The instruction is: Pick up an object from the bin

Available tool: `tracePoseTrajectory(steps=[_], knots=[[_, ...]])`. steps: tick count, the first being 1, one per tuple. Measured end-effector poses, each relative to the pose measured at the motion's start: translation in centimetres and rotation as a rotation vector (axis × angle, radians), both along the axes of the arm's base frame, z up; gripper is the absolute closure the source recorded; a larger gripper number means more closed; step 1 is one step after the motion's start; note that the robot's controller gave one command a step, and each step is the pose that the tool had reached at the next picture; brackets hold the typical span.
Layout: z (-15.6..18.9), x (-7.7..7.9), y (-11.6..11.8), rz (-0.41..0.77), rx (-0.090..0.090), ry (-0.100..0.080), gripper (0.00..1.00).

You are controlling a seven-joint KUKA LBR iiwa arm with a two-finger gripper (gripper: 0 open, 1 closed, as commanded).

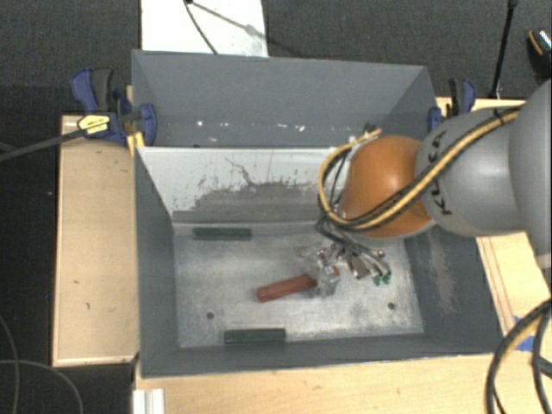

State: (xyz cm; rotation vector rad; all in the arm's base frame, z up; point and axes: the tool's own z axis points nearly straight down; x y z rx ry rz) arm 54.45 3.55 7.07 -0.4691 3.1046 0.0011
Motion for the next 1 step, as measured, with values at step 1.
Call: tracePoseTrajectory(steps=[1], knots=[[23.20,4.97,0.87,0.201,-0.001,-0.013,1.00]])
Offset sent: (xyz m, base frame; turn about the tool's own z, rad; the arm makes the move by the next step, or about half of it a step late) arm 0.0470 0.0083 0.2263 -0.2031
